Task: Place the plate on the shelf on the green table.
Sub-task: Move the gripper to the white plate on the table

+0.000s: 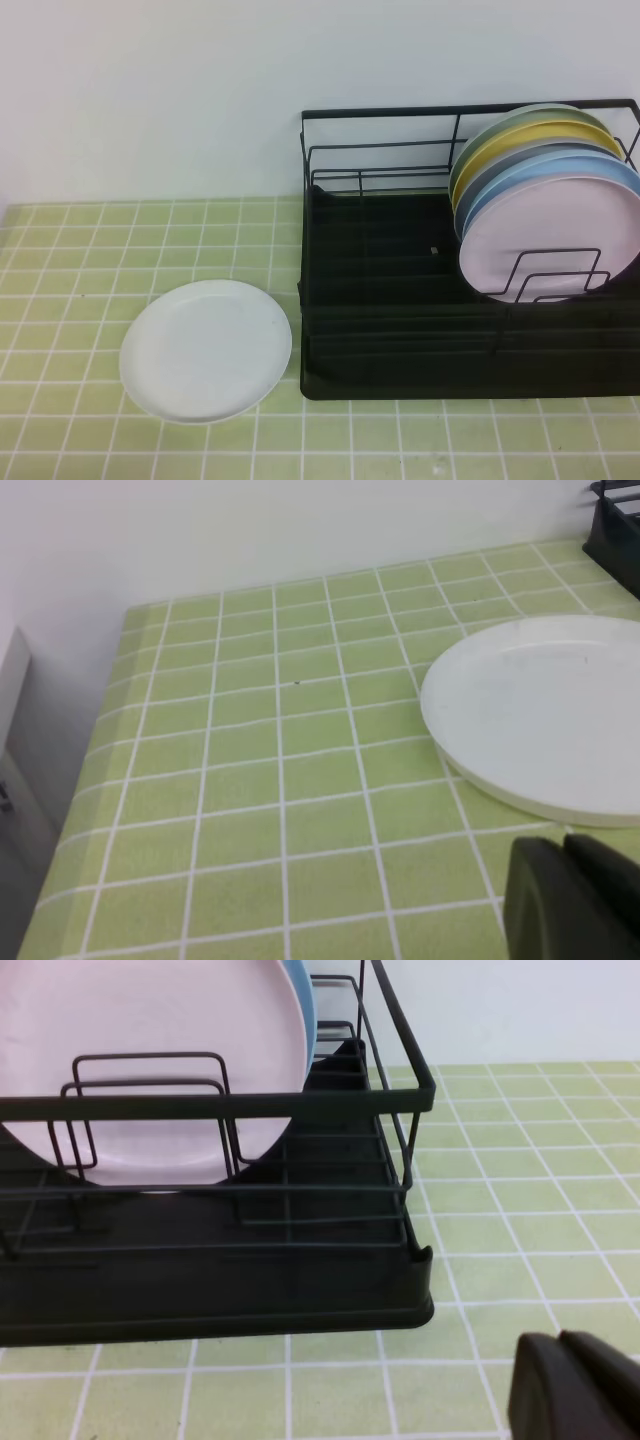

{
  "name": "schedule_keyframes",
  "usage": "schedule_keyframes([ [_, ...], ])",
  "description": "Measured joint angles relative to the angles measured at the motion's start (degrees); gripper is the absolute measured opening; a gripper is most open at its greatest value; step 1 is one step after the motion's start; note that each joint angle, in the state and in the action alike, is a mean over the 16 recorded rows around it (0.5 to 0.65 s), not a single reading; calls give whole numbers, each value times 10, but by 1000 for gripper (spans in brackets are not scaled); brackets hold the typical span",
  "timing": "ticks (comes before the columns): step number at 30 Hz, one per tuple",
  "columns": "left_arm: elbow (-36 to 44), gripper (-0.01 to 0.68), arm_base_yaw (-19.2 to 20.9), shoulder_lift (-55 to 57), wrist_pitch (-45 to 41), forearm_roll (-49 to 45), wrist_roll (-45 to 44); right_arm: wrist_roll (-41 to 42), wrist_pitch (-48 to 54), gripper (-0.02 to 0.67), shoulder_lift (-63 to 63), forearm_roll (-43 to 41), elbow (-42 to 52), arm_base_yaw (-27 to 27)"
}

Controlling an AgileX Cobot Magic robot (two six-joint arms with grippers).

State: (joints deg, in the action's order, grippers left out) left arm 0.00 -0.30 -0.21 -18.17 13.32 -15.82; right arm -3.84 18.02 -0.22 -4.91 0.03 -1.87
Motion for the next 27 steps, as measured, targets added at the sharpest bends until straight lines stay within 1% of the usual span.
schedule_keyframes([
  [9,0,-2,0,0,5,0,0,0,1,-1,0,0,0,0],
  [15,0,-2,0,0,40,0,0,0,1,-1,0,0,0,0],
  [20,0,-2,0,0,114,1,0,0,2,-1,0,0,0,0],
  [27,0,-2,0,-1,262,2,0,0,2,-1,0,0,0,0],
])
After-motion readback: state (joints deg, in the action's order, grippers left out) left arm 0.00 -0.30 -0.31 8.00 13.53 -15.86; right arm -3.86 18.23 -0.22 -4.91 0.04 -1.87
